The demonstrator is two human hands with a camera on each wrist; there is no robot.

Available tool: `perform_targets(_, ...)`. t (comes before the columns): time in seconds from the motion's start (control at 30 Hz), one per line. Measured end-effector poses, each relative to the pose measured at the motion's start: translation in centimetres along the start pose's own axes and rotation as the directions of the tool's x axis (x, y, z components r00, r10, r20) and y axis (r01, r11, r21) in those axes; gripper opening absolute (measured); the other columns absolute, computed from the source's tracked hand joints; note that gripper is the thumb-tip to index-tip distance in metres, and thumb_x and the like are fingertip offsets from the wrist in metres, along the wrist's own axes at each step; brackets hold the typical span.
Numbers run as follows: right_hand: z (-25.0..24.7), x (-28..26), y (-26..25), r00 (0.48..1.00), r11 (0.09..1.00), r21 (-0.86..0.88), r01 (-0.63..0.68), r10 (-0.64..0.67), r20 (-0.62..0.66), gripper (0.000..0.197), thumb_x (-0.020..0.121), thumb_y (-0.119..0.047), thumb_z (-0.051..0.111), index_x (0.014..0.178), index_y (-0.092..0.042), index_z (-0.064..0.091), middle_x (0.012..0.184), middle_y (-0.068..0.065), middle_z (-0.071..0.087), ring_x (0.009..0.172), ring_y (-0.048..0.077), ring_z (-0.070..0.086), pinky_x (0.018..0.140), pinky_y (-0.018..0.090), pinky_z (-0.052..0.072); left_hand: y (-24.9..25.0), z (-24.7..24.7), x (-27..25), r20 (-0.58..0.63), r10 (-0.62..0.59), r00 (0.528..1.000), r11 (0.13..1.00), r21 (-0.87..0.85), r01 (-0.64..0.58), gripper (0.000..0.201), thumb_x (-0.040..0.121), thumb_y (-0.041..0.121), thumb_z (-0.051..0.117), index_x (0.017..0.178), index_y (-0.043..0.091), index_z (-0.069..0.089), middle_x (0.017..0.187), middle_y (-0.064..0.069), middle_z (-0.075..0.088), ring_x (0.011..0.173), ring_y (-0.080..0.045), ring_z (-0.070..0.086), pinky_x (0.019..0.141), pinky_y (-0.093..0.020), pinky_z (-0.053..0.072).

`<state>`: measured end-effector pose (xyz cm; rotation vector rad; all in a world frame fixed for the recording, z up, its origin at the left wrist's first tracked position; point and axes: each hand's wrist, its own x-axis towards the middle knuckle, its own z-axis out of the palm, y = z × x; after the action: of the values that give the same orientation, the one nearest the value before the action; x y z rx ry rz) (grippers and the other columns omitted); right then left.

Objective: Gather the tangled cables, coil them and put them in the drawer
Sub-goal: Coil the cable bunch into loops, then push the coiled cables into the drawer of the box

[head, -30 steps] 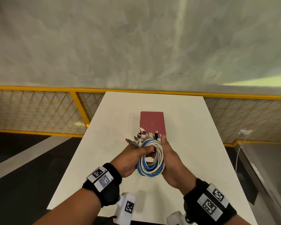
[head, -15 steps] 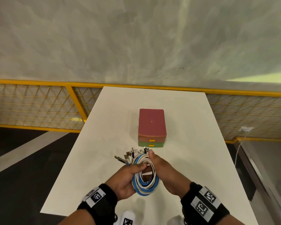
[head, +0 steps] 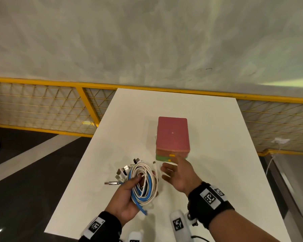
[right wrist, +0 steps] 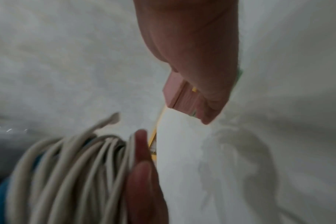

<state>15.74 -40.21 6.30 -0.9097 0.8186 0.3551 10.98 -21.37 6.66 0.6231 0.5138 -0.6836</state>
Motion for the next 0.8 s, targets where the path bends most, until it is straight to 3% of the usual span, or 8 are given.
perform_targets(0.1,0.0,1.8,0.4,0.997,0.995,0.101,-0.022,0.029,-0.065,0.028,0.095,-0.027,0.052,0.114,-0.007,0.049,0.094,0.018,0.057,0.079,0.032,0.058,0.07,0.041,0.048,0.6,-0.8,0.0,-0.005,0.007,1.0,0.999,-0.048,-0.008,0.09,0.032,0.006,0.099,0.117,-0.005,0.068,0.122,-0.03,0.066,0.099,-0.042,0.071,0.072,-0.053,0.06)
perform_targets(0.23,0.4,2.8,0.5,0.993,0.998,0.063,-0.019,0.026,-0.115,0.013,0.092,-0.027,0.057,0.099,-0.016,0.058,0.095,0.011,0.06,0.085,0.027,0.059,0.077,0.042,0.047,0.9,-1.4,-0.4,-0.007,0.023,1.0,0.999,-0.03,-0.023,0.086,0.034,0.007,0.099,0.114,-0.003,0.071,0.117,-0.027,0.07,0.096,-0.04,0.073,0.076,-0.054,0.06)
perform_targets(0.53,0.2,2.5,-0.3,0.985,0.999,-0.037,0.021,-0.027,-0.171,0.017,0.087,-0.023,0.057,0.102,-0.016,0.062,0.093,0.005,0.066,0.085,0.022,0.062,0.073,0.038,0.047,1.8,-1.7,-0.9,-0.034,0.053,0.998,0.999,0.012,-0.053,0.091,0.041,0.009,0.098,0.124,-0.002,0.065,0.123,-0.025,0.067,0.101,-0.04,0.071,0.083,-0.054,0.058)
perform_targets(0.7,-1.6,1.0,2.3,0.988,0.998,-0.044,-0.044,0.037,-0.151,0.016,0.086,-0.025,0.056,0.097,-0.017,0.063,0.088,0.005,0.067,0.083,0.023,0.063,0.073,0.037,0.045,1.9,-1.4,-1.1,-0.021,0.057,0.998,0.998,-0.008,-0.057,0.088,0.04,0.008,0.098,0.122,-0.001,0.067,0.124,-0.026,0.066,0.102,-0.041,0.07,0.08,-0.056,0.058)
perform_targets(0.8,-2.9,-0.7,4.2,0.986,0.993,-0.071,-0.099,0.088,-0.143,0.011,0.086,-0.024,0.057,0.09,-0.016,0.064,0.085,0.005,0.068,0.084,0.023,0.062,0.075,0.037,0.043,1.8,-1.0,-0.9,-0.026,0.062,0.998,0.998,0.017,-0.062,0.073,0.05,0.01,0.095,0.118,0.0,0.069,0.127,-0.025,0.065,0.103,-0.04,0.07,0.095,-0.06,0.05)
